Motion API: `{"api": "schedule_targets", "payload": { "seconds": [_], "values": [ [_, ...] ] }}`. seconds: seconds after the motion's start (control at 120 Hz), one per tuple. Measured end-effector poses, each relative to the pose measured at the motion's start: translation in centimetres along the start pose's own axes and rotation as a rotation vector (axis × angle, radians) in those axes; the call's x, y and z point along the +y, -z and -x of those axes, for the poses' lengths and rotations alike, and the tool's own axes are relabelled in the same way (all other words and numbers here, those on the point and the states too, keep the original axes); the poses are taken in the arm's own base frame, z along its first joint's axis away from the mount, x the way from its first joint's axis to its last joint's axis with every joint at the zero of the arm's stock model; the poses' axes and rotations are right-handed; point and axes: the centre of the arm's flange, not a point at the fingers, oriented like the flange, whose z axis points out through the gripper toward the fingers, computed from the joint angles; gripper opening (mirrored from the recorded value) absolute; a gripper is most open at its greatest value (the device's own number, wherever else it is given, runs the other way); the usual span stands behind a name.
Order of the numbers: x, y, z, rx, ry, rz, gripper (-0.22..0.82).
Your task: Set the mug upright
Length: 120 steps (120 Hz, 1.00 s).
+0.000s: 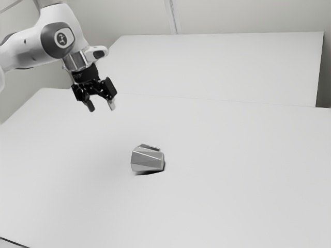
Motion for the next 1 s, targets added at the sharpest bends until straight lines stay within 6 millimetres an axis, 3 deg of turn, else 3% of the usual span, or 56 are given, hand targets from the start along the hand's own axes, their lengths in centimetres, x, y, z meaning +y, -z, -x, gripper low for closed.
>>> {"api": "schedule_targets", "payload": {
  "seconds": [0.117, 0.258, 0.5, 0.692, 0.85, 1.0],
  "values": [
    [0.1, -4.0, 2.9, -0.014, 0.036, 0.105, 0.6],
    [-0.1, -7.0, 4.8, 0.073, 0.09, 0.2, 0.6],
    [-3.1, -12.4, 2.7, 0.181, 0.167, 0.419, 0.6],
    [-5.1, -16.6, 3.1, 0.232, 0.155, 0.525, 0.6],
    [-7.1, -20.1, 2.0, 0.289, 0.12, 0.591, 0.6],
    [-7.6, -22.4, 1.6, 0.331, 0.081, 0.696, 0.6]
  ]
}}
